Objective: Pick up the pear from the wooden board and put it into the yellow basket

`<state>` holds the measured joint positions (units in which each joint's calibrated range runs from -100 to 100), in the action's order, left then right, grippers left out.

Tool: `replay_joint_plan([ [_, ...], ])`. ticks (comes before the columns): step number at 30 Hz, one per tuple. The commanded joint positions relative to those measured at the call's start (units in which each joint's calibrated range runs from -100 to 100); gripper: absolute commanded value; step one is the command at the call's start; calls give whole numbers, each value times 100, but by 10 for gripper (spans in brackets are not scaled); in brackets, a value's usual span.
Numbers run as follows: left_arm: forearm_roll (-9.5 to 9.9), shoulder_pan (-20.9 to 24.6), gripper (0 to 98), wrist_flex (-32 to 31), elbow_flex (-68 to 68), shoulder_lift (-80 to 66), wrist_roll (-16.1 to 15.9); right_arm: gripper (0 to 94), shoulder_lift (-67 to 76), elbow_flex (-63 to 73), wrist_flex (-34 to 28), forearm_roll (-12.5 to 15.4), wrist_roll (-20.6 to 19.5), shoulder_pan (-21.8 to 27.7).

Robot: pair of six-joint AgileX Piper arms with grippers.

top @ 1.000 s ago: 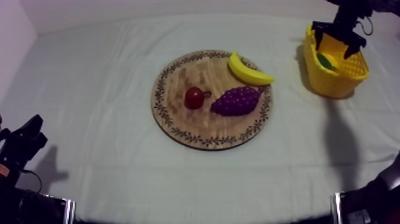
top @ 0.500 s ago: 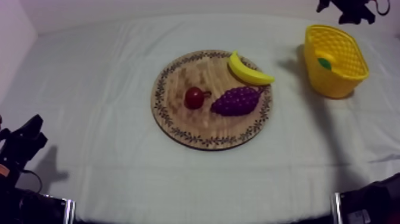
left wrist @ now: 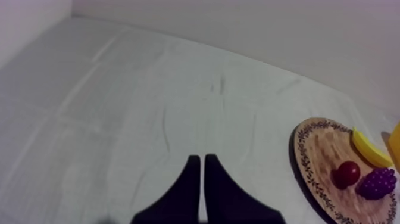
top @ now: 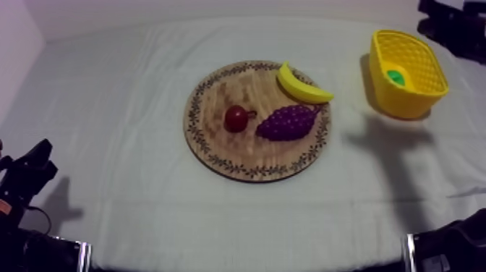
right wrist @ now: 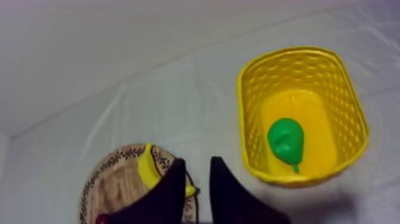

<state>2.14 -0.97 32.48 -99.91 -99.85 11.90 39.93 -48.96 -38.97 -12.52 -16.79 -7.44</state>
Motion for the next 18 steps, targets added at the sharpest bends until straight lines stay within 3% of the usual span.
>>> replay_joint_plan([
  [1, -1, -1, 1, 2, 2, 2, -1, 52, 1296, -1400, 440, 66, 123, 56],
  [4, -1, -1, 1, 2, 2, 2, -1, 20, 2038, -2261, 695, 322, 313, 184],
  [10, -1, -1, 1, 2, 2, 2, -1, 4, 3496, -3904, 1092, 1286, 858, 468],
  [13, -1, -1, 1, 2, 2, 2, 1, 3, 4095, -4549, 1167, 1810, 1390, 534],
  [15, -1, -1, 1, 2, 2, 2, 0, 3, 4384, -4753, 945, 1919, 1581, 576],
  [18, -1, -1, 1, 2, 2, 2, -1, 3, 4748, -4927, 647, 1818, 1473, 620],
])
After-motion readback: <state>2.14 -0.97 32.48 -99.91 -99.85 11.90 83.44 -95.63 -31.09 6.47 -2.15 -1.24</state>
